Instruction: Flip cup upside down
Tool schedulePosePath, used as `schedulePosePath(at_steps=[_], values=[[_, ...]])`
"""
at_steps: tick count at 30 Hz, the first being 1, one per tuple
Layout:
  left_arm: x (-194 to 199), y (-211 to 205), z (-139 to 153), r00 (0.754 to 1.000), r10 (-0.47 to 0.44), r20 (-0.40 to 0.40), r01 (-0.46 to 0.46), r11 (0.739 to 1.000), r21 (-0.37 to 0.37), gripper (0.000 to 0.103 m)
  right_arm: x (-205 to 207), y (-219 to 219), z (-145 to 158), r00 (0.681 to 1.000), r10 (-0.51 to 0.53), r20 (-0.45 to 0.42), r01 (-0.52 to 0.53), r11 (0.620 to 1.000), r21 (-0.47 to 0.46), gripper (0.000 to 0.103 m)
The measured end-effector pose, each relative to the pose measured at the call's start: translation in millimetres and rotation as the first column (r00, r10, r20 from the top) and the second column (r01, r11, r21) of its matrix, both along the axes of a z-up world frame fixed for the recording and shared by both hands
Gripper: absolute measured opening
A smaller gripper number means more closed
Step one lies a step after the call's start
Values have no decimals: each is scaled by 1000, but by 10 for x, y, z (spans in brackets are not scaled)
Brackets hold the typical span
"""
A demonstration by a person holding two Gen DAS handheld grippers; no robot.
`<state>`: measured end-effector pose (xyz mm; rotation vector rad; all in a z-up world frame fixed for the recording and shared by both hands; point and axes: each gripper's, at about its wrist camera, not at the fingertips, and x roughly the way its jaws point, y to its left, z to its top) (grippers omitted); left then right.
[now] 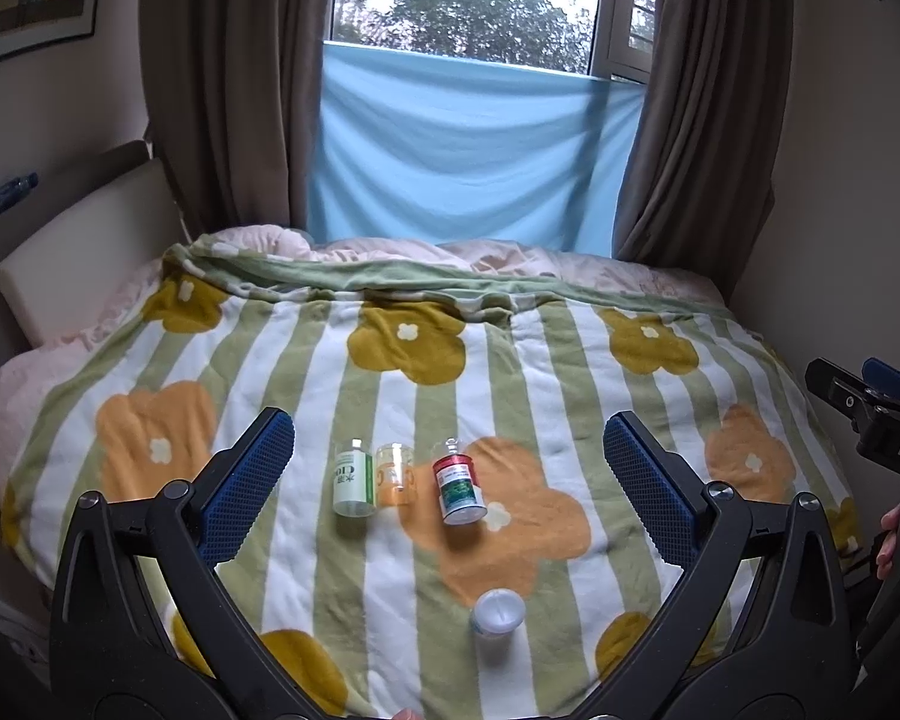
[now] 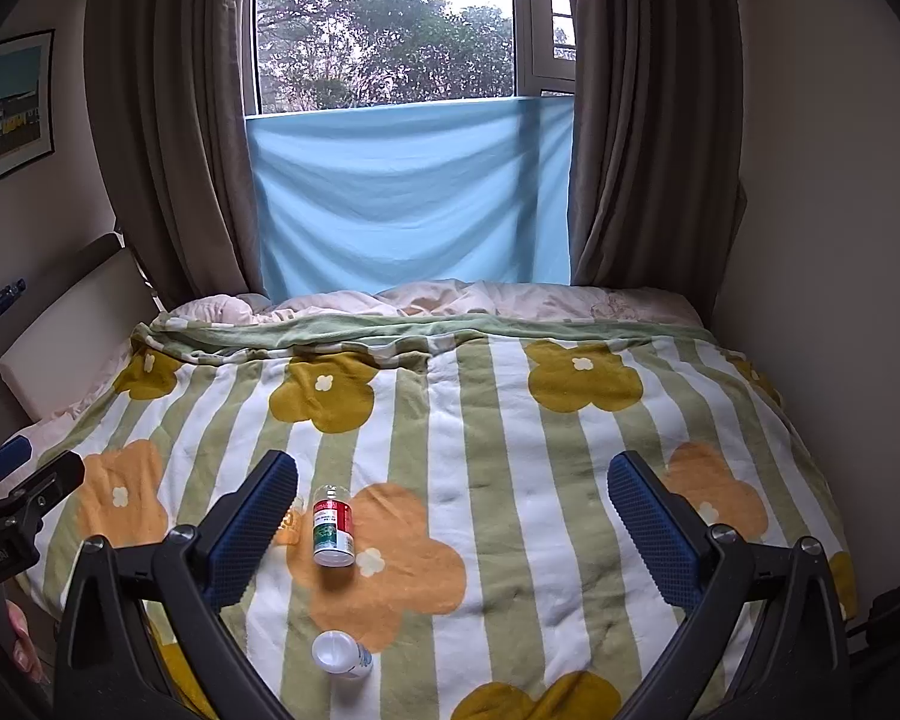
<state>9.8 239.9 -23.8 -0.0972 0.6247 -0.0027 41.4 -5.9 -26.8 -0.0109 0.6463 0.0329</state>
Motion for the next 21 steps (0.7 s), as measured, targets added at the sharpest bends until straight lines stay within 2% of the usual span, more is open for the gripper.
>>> schedulePosePath(at_steps=[4,11,21], values=[[1,2,7,1000,3,4,-3,1000,6,103,-2,-4,-3,1000,-1,0,1,1000,-1,103],[-31,-36,51,999,22,39,-24,997,67,103,17,12,13,1000,-3,-1,3,1000,1,103],[28,-25,41,999,14,32,-16,998,53,103,70,42,-23,1000,-3,-27,4,1000,6,103]])
